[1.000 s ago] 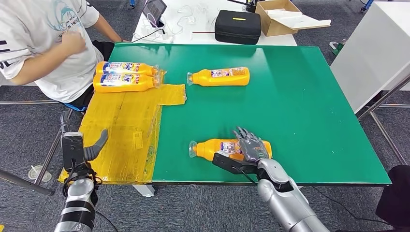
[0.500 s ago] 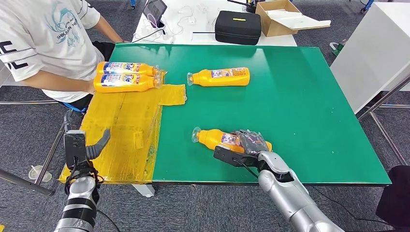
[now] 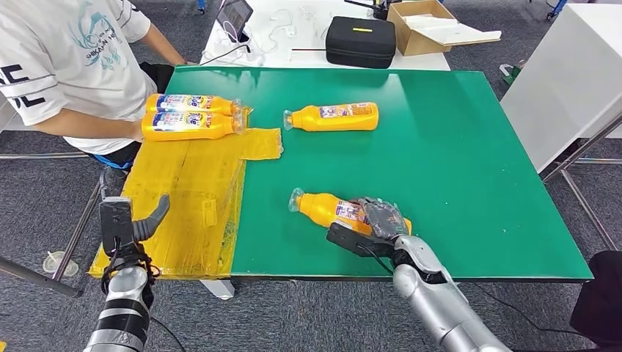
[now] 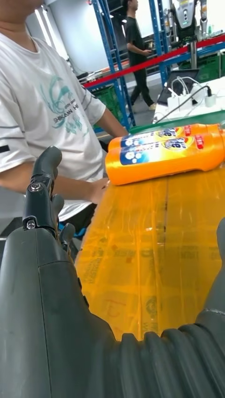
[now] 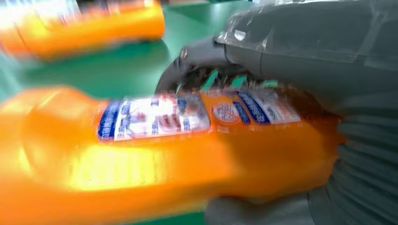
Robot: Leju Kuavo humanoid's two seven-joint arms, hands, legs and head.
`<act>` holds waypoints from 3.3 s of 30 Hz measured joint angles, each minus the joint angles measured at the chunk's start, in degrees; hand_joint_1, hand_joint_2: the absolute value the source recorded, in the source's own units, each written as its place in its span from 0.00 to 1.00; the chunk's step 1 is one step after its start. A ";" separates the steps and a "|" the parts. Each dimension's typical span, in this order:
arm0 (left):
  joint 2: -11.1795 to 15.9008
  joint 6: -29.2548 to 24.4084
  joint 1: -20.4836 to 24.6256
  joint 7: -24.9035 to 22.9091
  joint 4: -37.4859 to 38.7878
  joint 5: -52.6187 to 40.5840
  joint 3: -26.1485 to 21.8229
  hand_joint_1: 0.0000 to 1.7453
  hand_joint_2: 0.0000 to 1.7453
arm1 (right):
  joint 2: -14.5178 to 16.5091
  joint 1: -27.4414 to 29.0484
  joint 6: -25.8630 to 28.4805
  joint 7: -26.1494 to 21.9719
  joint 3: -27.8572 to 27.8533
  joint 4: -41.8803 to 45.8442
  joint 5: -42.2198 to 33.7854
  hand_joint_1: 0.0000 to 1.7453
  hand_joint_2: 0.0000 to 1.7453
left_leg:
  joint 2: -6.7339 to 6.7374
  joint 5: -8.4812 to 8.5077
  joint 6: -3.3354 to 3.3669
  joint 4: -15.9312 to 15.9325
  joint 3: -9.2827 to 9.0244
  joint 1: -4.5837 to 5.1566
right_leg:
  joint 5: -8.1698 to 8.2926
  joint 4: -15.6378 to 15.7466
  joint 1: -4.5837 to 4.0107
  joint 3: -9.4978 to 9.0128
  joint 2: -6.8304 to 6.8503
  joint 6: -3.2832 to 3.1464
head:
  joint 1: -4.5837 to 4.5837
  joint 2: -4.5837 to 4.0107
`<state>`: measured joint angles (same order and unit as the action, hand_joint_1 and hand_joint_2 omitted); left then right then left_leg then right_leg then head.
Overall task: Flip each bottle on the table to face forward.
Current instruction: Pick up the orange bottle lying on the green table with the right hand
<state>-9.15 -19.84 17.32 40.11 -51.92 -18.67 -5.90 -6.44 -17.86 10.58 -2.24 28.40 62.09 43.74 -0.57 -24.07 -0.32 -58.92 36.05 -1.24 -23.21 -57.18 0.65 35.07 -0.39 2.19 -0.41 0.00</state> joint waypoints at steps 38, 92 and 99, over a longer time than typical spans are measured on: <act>-2.27 40.25 -0.65 -10.86 -4.98 20.93 14.27 0.00 1.00 | 18.00 10.13 29.19 -37.30 -24.41 17.24 0.88 1.00 1.00 | -0.01 0.00 0.00 0.01 0.26 -0.01 | 0.00 0.00 -0.01 0.24 0.01 0.01 | -0.02 -0.01; -0.22 49.08 4.70 -11.06 3.10 34.31 27.51 0.00 1.00 | 25.70 1.59 29.46 -37.63 -6.34 -17.11 -7.36 1.00 1.00 | 0.00 0.02 -0.01 0.02 0.30 -0.01 | -0.01 -0.01 -0.01 0.28 0.00 -0.01 | 0.02 0.00; -0.32 48.65 3.86 -10.22 2.87 34.60 26.50 0.12 1.00 | 25.70 0.73 29.51 -37.37 -4.34 -19.85 -9.62 1.00 1.00 | -0.01 0.02 -0.01 0.01 0.30 -0.02 | -0.01 -0.02 -0.01 0.28 0.00 -0.01 | 0.02 0.00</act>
<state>-9.46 28.81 21.18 29.88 -49.04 15.93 20.61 19.26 -17.13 40.09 -39.62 24.06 42.24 34.12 -0.58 -24.05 -0.32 -58.90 36.35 -1.25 -23.23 -57.20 0.64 35.35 -0.39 2.19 -0.39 0.00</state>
